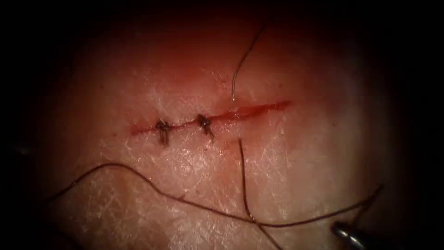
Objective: Wound Closure
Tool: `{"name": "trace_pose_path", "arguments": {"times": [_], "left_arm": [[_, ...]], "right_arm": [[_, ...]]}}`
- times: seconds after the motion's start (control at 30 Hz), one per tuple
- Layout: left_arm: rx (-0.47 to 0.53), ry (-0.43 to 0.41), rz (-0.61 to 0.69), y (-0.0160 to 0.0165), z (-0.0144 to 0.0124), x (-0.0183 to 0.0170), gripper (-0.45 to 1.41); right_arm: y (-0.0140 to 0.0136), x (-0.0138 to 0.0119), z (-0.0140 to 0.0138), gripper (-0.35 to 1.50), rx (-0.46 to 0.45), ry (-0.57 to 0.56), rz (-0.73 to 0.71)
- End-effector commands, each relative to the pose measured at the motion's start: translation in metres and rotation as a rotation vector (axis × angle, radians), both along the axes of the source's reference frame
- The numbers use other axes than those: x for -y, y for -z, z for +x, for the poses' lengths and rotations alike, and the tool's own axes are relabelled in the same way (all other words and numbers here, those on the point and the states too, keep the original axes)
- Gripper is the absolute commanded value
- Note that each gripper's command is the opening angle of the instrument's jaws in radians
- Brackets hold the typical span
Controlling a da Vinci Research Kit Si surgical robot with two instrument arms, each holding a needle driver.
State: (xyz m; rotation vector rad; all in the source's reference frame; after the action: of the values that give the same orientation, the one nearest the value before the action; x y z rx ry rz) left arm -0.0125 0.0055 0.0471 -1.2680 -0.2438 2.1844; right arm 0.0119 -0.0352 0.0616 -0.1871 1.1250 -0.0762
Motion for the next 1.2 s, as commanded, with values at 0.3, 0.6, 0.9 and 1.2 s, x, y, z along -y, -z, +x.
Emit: {"name": "trace_pose_path", "arguments": {"times": [0.3, 0.6, 0.9, 1.2], "left_arm": [[0.055, 0.050, -0.027, 0.0034, 0.0006, -0.0010, 1.31], [0.112, 0.029, -0.012, 0.0044, -0.0034, -0.0029, 1.26], [0.189, 0.000, -0.019, 0.0030, -0.0129, -0.0033, 1.23], [0.222, -0.075, -0.026, -0.0006, -0.0217, -0.0032, 1.13]], "right_arm": [[-0.0007, 0.0005, 0.0005, 1.43, 0.003, -0.011, -0.001], [0.0004, -0.0027, -0.0006, 1.36, 0.045, -0.102, 0.004], [0.0010, -0.0041, -0.0022, 1.33, 0.083, -0.152, 0.015], [0.0006, -0.0042, -0.0020, 1.31, 0.083, -0.154, 0.014]]}}
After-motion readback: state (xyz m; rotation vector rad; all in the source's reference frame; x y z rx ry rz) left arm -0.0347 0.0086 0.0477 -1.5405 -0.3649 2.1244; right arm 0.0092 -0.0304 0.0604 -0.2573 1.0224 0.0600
